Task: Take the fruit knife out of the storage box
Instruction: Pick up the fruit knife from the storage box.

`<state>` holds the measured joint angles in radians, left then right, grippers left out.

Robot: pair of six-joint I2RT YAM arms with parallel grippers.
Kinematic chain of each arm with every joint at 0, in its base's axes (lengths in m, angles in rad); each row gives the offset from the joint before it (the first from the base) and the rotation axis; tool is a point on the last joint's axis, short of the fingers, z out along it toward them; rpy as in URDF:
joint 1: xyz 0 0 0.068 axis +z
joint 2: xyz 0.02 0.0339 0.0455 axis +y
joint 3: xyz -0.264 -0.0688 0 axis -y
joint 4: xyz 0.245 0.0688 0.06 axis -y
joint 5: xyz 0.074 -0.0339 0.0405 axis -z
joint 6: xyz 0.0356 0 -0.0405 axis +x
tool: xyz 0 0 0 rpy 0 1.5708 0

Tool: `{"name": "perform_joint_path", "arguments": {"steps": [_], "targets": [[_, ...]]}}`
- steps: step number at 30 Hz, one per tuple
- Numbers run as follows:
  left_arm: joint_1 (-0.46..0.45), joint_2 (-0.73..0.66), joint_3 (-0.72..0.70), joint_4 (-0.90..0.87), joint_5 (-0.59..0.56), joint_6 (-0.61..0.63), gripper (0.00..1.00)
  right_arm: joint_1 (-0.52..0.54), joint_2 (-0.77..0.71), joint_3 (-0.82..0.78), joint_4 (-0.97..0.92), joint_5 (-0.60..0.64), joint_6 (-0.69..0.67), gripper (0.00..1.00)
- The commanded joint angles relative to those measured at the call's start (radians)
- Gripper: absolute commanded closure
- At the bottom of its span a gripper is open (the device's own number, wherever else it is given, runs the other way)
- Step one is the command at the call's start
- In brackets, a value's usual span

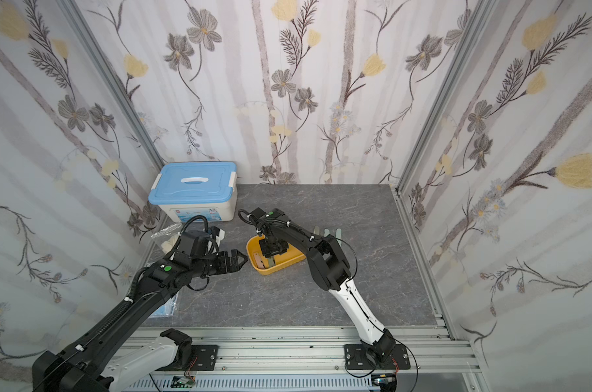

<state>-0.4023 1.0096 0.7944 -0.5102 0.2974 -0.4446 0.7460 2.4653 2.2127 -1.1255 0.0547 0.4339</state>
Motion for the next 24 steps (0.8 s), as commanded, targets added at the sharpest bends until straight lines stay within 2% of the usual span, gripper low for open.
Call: {"name": "perform_joint_path", "arguments": {"steps": [1,7,17,24], "targets": [[0.002,0.001,0.001,0.017,0.011,0.010,0.00,-0.019,-0.013,-0.007,-0.030,0.060,-0.012,0.56],[0.004,0.010,-0.001,0.031,0.016,0.009,0.00,-0.003,-0.035,-0.005,-0.025,0.050,-0.030,0.54],[0.006,0.063,0.029,0.052,0.055,0.047,0.00,0.019,-0.027,-0.013,-0.027,0.044,0.081,0.51],[0.011,0.080,0.039,0.060,0.072,0.050,0.00,0.018,0.016,0.019,-0.028,0.006,0.092,0.47]]}}
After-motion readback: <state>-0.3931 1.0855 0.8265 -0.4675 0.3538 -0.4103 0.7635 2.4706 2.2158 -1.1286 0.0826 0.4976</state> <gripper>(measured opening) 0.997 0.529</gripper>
